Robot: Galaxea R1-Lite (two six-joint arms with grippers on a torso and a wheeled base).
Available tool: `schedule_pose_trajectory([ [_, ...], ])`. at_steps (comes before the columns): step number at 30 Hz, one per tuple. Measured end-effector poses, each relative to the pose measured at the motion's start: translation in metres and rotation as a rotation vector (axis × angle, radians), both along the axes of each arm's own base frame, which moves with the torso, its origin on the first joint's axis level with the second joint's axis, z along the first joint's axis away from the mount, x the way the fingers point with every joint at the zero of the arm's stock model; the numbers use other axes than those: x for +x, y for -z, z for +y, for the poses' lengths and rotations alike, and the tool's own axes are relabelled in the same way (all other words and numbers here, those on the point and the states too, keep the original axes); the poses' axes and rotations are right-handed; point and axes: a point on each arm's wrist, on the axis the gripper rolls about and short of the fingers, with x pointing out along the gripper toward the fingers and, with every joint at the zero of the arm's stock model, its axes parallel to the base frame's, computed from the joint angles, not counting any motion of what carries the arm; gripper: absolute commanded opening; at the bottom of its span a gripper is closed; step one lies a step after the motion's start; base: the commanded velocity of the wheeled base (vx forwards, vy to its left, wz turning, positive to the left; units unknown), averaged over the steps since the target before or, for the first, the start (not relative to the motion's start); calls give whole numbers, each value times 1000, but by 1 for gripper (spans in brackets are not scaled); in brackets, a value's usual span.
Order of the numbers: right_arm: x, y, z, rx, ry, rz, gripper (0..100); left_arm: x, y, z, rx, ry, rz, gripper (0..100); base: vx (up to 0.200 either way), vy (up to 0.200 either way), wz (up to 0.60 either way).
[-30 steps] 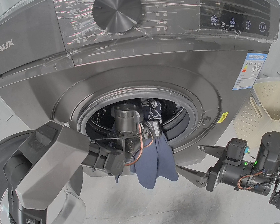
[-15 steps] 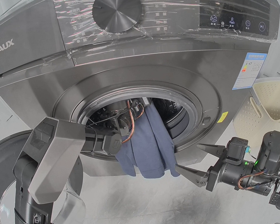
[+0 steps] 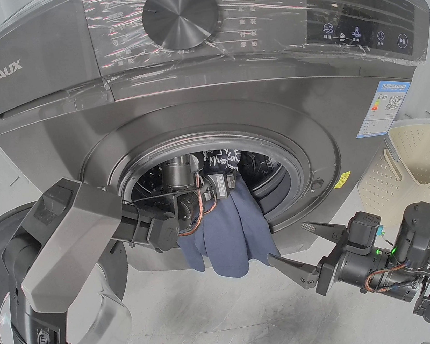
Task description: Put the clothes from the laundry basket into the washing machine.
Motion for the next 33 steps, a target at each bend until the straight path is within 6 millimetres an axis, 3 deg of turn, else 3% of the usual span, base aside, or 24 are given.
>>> schedule_pose_trajectory([
  [12, 0, 0, 0, 1, -1, -1, 100, 5, 19, 6, 49, 2, 53, 100, 0, 0, 0],
  [13, 0, 0, 1, 1, -1, -1, 100, 6, 21, 6, 52, 0, 54, 0, 0, 0, 0],
  [23, 0, -1, 1, 9, -1, 3, 100, 20, 26, 2, 46, 4, 37, 0, 0, 0, 0],
  [33, 1, -1, 1, 14, 0, 3, 100, 37, -4, -12, -81, -7, -80, 0, 0, 0, 0],
])
